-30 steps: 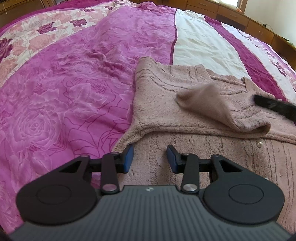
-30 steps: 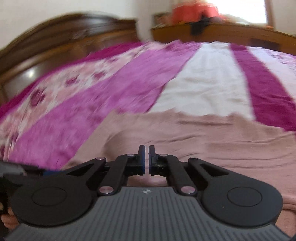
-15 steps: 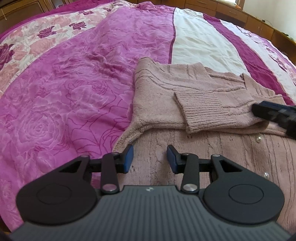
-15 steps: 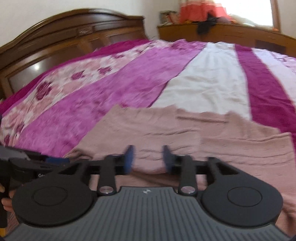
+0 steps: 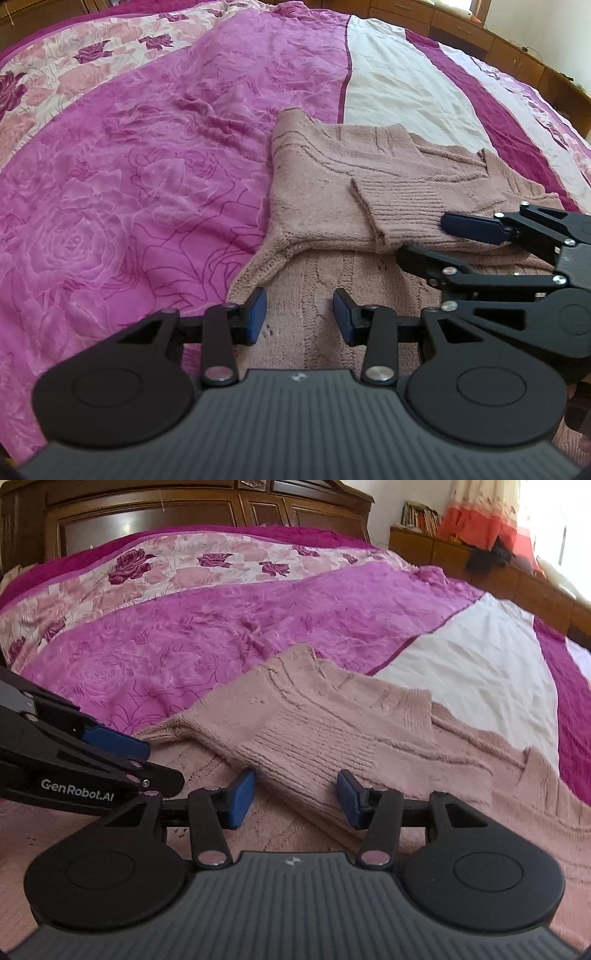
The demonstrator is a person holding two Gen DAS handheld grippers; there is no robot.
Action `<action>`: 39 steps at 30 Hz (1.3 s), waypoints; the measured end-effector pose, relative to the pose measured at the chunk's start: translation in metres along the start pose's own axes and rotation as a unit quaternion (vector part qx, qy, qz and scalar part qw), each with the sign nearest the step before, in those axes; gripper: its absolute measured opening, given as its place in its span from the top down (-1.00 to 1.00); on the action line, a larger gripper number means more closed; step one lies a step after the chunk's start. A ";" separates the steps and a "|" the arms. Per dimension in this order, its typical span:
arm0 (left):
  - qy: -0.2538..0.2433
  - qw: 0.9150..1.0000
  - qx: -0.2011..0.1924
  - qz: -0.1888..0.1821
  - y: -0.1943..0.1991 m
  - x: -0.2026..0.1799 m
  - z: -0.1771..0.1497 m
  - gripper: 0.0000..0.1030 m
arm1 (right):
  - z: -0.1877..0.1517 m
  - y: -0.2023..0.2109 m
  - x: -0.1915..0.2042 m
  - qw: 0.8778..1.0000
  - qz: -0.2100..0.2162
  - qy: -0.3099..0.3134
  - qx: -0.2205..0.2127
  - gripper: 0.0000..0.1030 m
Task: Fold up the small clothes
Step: 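Lift the cuff, lay it along the cardigan body, open the right tool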
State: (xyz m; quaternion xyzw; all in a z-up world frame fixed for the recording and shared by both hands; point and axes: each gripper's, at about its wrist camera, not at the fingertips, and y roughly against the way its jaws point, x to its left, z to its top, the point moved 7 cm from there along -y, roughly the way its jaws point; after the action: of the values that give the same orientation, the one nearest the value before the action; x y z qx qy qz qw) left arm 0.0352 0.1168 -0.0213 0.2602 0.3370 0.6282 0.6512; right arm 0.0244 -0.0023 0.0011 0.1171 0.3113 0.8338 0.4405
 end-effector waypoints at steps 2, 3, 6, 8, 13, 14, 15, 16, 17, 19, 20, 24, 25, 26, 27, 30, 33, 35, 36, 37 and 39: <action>0.001 1.000 0.000 0.000 0.000 0.000 0.000 0.19 | 0.001 0.000 -0.001 1.000 0.006 -0.010 -0.009 0.31; 0.001 1.000 0.000 -0.001 0.000 0.000 0.000 0.19 | 0.002 0.002 -0.003 1.000 0.014 -0.023 -0.013 0.43; 0.000 1.000 0.000 0.000 0.000 0.000 0.000 0.19 | 0.005 0.007 -0.012 0.998 0.017 -0.060 -0.028 0.83; 0.001 1.000 0.000 0.000 0.000 0.001 0.000 0.19 | 0.008 0.014 -0.022 0.996 0.002 -0.083 -0.043 0.86; 0.002 1.000 0.000 -0.001 0.000 0.000 -0.001 0.19 | 0.013 0.046 -0.063 0.983 -0.048 -0.156 -0.087 0.88; 0.002 1.000 0.000 -0.001 0.000 0.000 -0.001 0.19 | 0.012 0.055 -0.075 0.978 -0.062 -0.173 -0.098 0.88; 0.003 1.000 0.000 -0.001 0.000 0.000 -0.001 0.19 | 0.010 0.064 -0.086 0.974 -0.075 -0.187 -0.107 0.88; 0.002 1.000 0.000 0.000 -0.001 0.000 0.000 0.19 | 0.008 0.074 -0.098 0.969 -0.090 -0.201 -0.116 0.88; 0.002 1.000 0.000 0.000 -0.001 0.000 0.000 0.19 | 0.004 0.083 -0.109 0.963 -0.104 -0.214 -0.123 0.88; 0.002 1.000 -0.001 0.002 -0.001 -0.001 0.000 0.19 | -0.006 0.100 -0.130 0.952 -0.135 -0.240 -0.136 0.88; 0.001 1.000 -0.001 0.003 -0.001 -0.001 0.000 0.19 | -0.011 0.108 -0.139 0.947 -0.148 -0.250 -0.140 0.88; -0.001 1.000 -0.001 0.007 -0.001 -0.001 0.000 0.19 | -0.045 0.133 -0.176 0.920 -0.212 -0.296 -0.145 0.88; -0.002 1.000 -0.001 0.009 -0.002 -0.002 0.000 0.19 | -0.055 0.134 -0.184 0.914 -0.225 -0.307 -0.140 0.88; -0.003 1.000 -0.001 0.010 -0.002 -0.002 0.000 0.19 | -0.065 0.135 -0.191 0.909 -0.237 -0.316 -0.132 0.88; -0.005 1.000 -0.002 0.012 -0.002 -0.002 0.000 0.19 | -0.075 0.135 -0.196 0.905 -0.248 -0.323 -0.126 0.88; -0.010 1.000 -0.003 0.017 -0.003 -0.004 0.000 0.19 | -0.109 0.128 -0.211 0.890 -0.272 -0.355 -0.092 0.87; -0.015 1.000 -0.004 0.021 -0.002 -0.005 0.000 0.19 | -0.131 0.125 -0.216 0.877 -0.292 -0.375 -0.070 0.85; -0.017 1.000 -0.004 0.022 -0.001 -0.006 0.000 0.19 | -0.137 0.125 -0.215 0.875 -0.290 -0.383 -0.065 0.82; -0.019 1.000 -0.004 0.023 0.000 -0.006 0.000 0.19 | -0.140 0.128 -0.215 0.874 -0.287 -0.387 -0.066 0.79; -0.019 1.000 -0.003 0.024 0.001 -0.007 0.000 0.19 | -0.141 0.130 -0.214 0.874 -0.280 -0.391 -0.066 0.68; -0.022 0.999 -0.003 0.024 0.005 -0.008 0.000 0.19 | -0.140 0.137 -0.210 0.876 -0.267 -0.396 -0.065 0.49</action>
State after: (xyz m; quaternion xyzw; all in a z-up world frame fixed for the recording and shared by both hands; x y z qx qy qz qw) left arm 0.0317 0.1090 -0.0165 0.2801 0.3141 0.6388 0.6441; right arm -0.0094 -0.2874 -0.0064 0.3207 0.0753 0.5867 0.7398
